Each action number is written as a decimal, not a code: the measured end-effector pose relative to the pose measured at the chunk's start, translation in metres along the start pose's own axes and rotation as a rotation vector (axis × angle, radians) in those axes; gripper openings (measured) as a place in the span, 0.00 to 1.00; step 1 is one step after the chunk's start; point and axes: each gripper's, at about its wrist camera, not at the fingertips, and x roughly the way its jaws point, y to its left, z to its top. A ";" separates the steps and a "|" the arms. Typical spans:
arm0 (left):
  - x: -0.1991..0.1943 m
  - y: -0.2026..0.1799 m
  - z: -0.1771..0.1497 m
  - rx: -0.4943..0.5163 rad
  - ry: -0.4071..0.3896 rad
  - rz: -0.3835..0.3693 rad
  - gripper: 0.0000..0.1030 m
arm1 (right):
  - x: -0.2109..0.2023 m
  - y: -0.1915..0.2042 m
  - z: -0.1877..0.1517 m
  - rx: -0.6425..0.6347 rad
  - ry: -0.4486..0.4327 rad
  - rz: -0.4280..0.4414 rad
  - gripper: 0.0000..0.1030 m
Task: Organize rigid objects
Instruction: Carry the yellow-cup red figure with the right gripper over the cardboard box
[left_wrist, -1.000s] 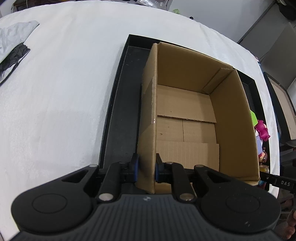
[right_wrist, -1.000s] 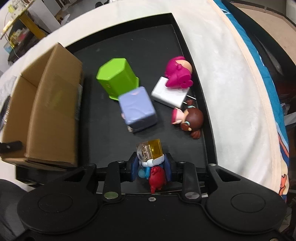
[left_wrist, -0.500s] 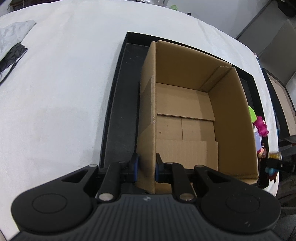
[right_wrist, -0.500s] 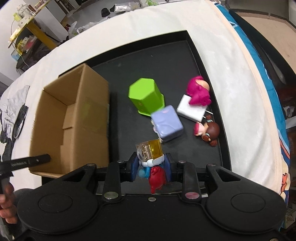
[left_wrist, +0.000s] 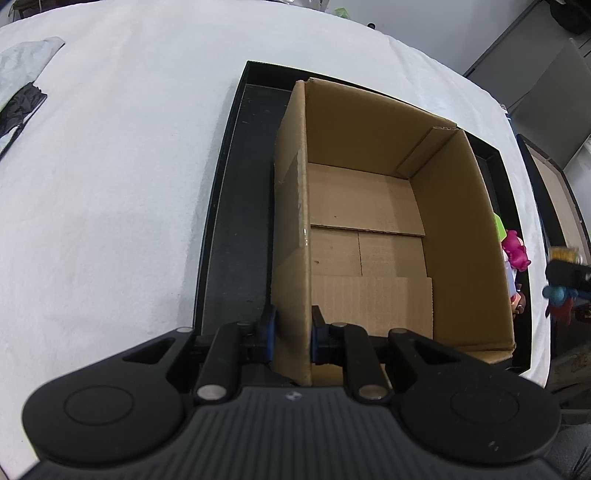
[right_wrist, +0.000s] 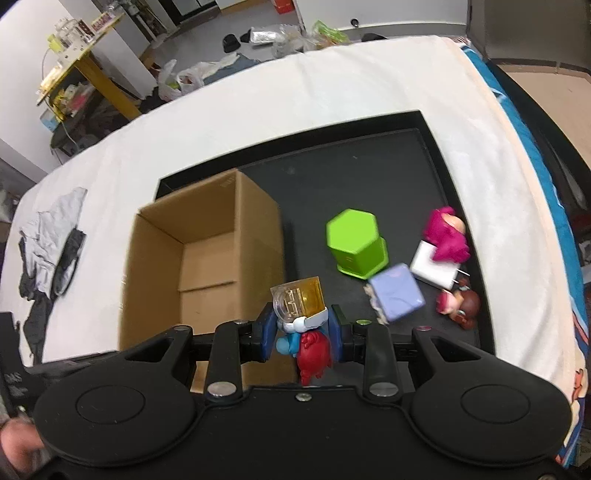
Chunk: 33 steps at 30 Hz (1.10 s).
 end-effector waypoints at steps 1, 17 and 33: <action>0.000 -0.001 0.000 0.003 0.000 -0.001 0.16 | 0.000 0.004 0.002 -0.004 -0.003 0.004 0.28; 0.001 0.003 0.001 -0.003 -0.003 -0.028 0.18 | 0.020 0.065 0.024 -0.077 -0.009 0.059 0.28; 0.005 0.008 0.004 -0.017 0.049 -0.080 0.19 | 0.066 0.091 0.037 -0.047 -0.007 0.097 0.29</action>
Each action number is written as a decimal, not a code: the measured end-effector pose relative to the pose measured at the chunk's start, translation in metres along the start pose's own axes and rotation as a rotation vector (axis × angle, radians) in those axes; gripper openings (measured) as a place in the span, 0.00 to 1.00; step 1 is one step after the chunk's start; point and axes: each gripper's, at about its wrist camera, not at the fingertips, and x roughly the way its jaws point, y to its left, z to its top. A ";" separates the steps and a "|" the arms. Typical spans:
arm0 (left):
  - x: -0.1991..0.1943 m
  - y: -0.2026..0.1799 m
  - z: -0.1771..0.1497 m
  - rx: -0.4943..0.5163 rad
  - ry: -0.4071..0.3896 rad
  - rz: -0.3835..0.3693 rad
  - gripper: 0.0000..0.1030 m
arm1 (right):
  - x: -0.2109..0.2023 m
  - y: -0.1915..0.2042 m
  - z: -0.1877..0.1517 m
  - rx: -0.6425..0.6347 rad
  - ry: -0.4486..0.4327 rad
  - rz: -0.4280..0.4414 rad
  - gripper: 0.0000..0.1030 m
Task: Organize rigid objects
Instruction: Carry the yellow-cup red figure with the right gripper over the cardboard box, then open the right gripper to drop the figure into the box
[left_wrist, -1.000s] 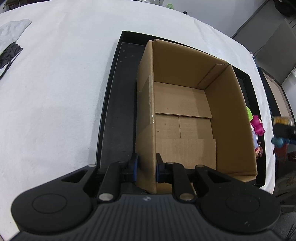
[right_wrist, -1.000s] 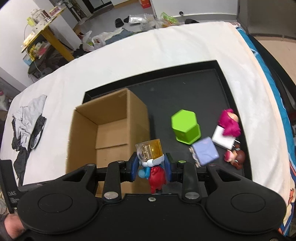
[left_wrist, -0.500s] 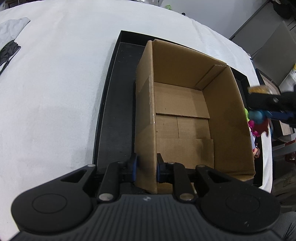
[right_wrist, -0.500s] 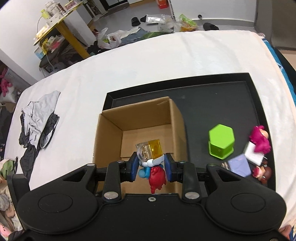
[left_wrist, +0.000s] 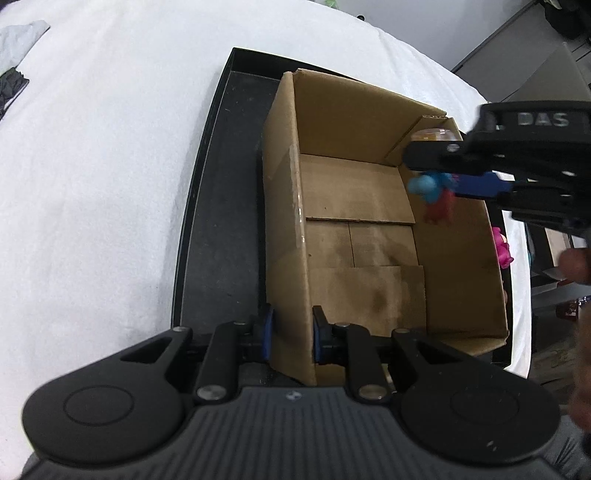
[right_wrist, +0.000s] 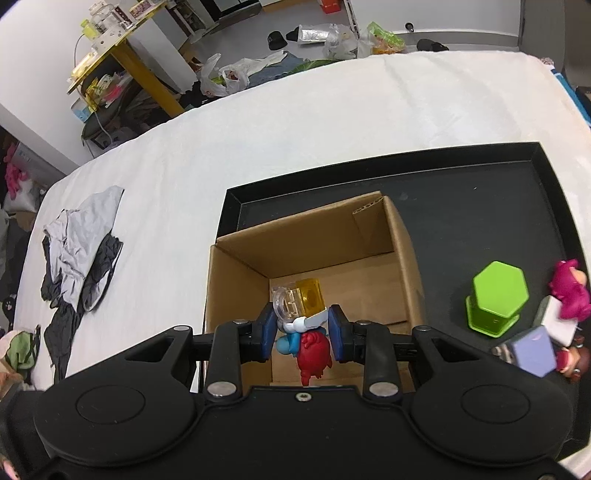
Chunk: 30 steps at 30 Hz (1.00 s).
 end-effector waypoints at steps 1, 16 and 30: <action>0.000 0.001 0.000 -0.003 0.002 -0.002 0.19 | 0.003 -0.001 0.000 0.006 0.001 0.001 0.29; -0.005 0.004 0.000 -0.051 0.017 -0.002 0.19 | 0.027 0.001 0.002 0.038 -0.024 0.083 0.34; -0.019 0.005 -0.004 -0.071 -0.002 0.058 0.19 | -0.012 0.000 -0.001 -0.011 -0.046 0.134 0.56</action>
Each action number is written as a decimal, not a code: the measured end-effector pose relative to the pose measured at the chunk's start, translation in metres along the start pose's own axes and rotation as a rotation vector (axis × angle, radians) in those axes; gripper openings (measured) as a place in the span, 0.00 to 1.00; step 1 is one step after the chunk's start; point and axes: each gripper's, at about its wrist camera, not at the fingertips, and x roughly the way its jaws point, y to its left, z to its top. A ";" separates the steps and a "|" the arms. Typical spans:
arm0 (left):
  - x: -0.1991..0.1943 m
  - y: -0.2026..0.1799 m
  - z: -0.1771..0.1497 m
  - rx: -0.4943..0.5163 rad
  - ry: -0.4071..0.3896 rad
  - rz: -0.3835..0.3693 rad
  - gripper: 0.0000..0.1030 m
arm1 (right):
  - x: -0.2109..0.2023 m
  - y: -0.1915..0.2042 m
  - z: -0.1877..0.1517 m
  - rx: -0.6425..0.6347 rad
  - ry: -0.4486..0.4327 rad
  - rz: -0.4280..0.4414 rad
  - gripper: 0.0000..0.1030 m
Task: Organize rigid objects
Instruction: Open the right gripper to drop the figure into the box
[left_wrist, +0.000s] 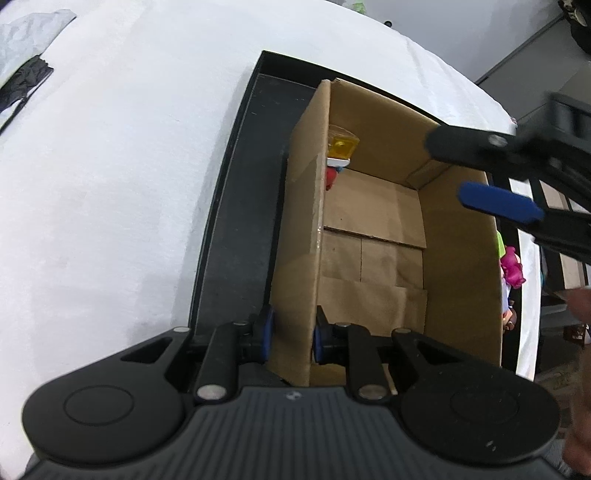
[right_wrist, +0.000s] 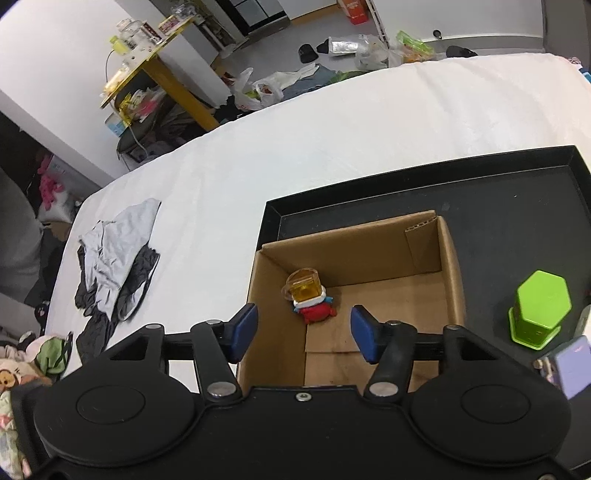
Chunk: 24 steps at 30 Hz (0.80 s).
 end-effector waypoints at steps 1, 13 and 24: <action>-0.001 0.000 0.000 -0.003 -0.002 0.006 0.19 | -0.003 0.000 0.000 -0.002 0.001 0.003 0.59; -0.005 -0.007 0.000 -0.027 -0.012 0.076 0.17 | -0.032 -0.011 -0.009 -0.019 0.020 0.031 0.68; -0.002 -0.020 0.004 -0.021 -0.013 0.141 0.15 | -0.057 -0.052 -0.019 0.004 0.029 -0.006 0.72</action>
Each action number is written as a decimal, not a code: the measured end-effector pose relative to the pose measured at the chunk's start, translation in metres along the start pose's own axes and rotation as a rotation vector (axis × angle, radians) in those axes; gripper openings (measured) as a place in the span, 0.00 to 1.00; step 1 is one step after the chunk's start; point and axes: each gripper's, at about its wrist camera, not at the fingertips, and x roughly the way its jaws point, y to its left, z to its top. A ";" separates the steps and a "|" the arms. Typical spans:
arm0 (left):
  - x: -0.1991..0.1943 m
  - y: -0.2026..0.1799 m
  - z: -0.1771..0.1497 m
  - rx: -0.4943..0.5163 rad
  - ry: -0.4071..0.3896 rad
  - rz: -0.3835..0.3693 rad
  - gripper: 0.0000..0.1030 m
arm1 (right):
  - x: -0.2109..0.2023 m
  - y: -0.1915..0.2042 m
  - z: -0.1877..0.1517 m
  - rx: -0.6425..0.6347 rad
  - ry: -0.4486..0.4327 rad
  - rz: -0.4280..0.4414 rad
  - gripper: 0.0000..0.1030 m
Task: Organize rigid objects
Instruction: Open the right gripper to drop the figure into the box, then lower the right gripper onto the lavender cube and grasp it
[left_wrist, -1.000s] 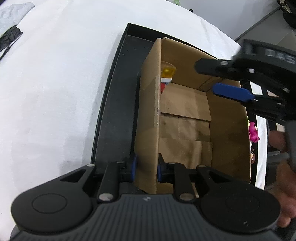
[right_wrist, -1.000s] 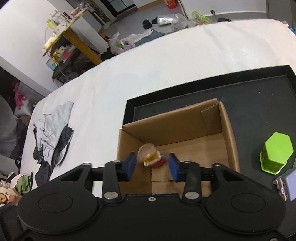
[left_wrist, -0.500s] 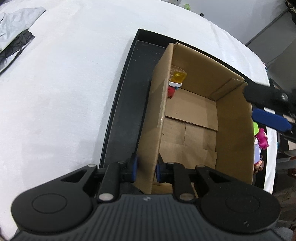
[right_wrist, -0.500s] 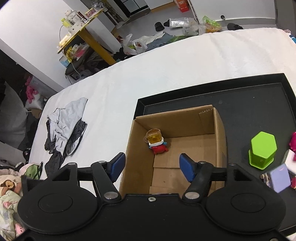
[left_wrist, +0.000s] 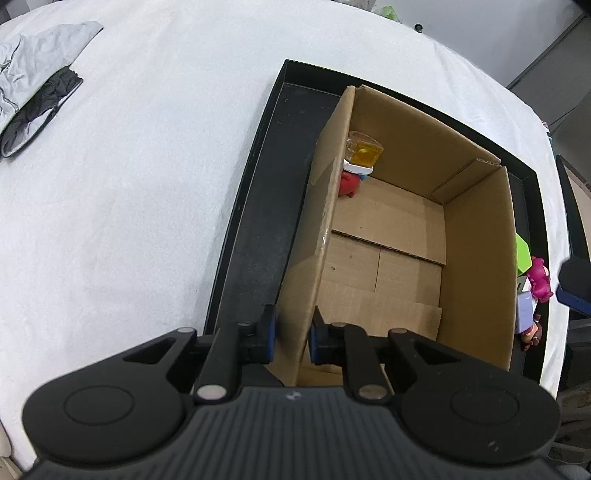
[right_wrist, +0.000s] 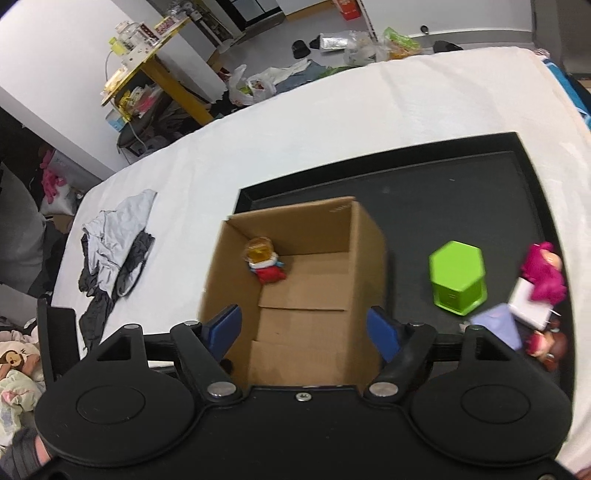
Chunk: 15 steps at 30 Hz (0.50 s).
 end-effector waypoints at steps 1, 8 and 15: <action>0.000 -0.001 0.000 0.000 0.001 0.004 0.15 | -0.003 -0.004 -0.001 0.000 0.001 -0.004 0.72; -0.003 -0.004 0.002 0.002 -0.010 0.022 0.15 | -0.017 -0.029 -0.005 0.016 0.006 -0.016 0.72; -0.006 -0.005 0.001 -0.010 -0.022 0.043 0.15 | -0.032 -0.053 -0.008 0.036 0.002 -0.006 0.74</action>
